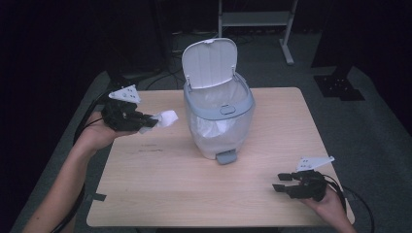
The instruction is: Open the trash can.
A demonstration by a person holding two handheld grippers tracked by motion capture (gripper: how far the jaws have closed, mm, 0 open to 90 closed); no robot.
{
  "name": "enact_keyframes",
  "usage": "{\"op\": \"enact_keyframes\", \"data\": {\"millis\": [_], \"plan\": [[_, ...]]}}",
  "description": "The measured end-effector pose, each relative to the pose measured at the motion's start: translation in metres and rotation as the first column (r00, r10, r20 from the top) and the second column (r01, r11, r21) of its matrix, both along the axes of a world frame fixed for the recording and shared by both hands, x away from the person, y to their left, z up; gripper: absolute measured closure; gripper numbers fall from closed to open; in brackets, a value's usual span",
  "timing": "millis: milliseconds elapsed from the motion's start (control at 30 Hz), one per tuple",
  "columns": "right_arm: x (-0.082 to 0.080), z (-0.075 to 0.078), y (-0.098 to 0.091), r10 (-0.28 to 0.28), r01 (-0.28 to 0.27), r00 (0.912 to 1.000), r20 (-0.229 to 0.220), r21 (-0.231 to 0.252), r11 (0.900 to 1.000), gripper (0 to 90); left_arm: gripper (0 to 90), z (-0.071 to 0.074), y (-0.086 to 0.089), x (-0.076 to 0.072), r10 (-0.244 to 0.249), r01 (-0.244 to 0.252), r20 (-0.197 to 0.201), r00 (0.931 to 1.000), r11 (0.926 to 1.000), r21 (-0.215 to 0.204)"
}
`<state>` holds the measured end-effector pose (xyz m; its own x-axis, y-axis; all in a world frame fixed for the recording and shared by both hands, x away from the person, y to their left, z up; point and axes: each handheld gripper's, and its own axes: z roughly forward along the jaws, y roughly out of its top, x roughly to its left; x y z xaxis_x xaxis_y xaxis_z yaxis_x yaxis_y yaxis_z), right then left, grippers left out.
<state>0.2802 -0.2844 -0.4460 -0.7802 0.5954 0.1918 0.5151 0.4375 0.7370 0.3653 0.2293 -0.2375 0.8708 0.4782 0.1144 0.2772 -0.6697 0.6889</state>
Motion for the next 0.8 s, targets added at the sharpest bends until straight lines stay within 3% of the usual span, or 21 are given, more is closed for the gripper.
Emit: {"op": "enact_keyframes", "data": {"millis": [533,800], "plan": [[0.003,-0.003,-0.003,-0.007,0.007,0.9998,-0.016,0.003,1.0,48.4,82.9,0.035,-0.017,0.012,-0.031,0.031,0.019,0.9993,0.9994,0.015],[0.003,-0.005,-0.002,-0.006,0.006,0.9998,-0.019,0.001,1.0,48.3,82.8,0.044,-0.023,0.015,-0.047,0.046,0.022,0.9987,0.9988,0.017]]}}
